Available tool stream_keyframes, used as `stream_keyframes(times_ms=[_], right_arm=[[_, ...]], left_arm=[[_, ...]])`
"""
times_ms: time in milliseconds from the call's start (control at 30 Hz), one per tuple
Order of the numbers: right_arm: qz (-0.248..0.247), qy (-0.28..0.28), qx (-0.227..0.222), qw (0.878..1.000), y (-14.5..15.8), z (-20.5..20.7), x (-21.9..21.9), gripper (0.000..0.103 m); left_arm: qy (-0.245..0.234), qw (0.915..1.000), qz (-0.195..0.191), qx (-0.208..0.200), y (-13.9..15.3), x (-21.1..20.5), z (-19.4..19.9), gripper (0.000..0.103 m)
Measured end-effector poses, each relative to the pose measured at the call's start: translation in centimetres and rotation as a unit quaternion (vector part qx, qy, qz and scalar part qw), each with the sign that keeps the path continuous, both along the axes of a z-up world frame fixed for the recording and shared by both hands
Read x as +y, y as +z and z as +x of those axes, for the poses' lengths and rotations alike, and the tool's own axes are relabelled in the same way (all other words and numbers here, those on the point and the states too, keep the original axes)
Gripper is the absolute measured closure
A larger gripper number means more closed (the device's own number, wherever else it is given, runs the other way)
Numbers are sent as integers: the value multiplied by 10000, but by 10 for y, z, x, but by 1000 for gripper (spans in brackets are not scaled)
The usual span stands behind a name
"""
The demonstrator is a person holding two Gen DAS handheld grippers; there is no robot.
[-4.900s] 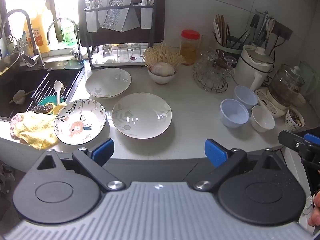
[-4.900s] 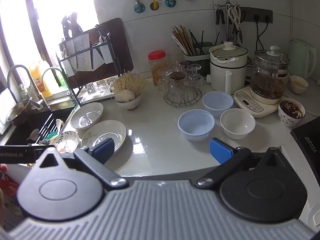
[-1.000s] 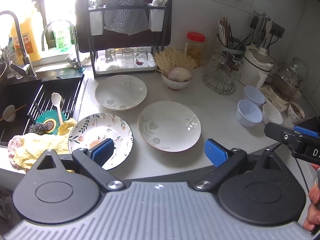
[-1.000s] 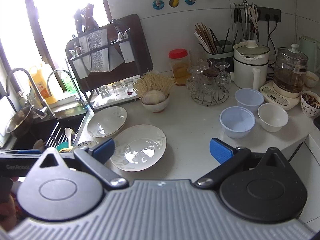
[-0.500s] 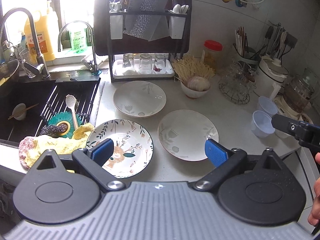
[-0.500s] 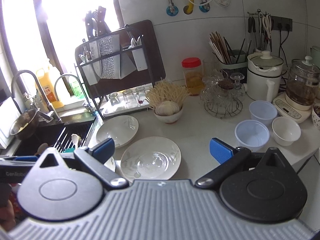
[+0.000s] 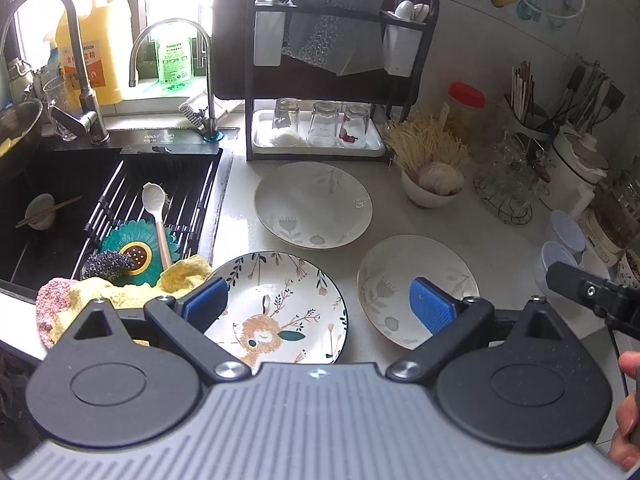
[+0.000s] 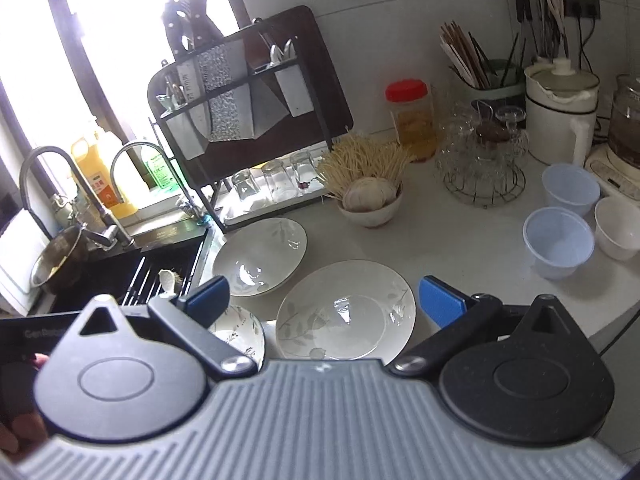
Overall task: Organize plates and bowls
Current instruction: 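Close both grippers on the rim of the floral-patterned plate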
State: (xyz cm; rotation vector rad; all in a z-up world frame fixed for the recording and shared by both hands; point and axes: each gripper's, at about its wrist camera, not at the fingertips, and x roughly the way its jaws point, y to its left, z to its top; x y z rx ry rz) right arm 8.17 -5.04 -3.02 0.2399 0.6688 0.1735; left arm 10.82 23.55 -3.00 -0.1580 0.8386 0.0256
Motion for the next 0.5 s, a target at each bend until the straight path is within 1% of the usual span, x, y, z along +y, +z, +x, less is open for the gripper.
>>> stream_keyframes(times_ms=[133,200,333,500], right_arm=[[25,-351,130,9993,-12,9,4,0],[150,-433,280,9986,-19,16,5,0],[322,-495,635,9962,-36,29,12,0],[488,-521,1075,9916,-54,40,27,0]], left_arm=[[-146,9998,-7,168,-14,9,19,4],[-186,9995,17,269,-22,14,27,4],[-213,9986,-25,478,-38,28,43,4],[-131,9984,25,552,-55,49,60,4]])
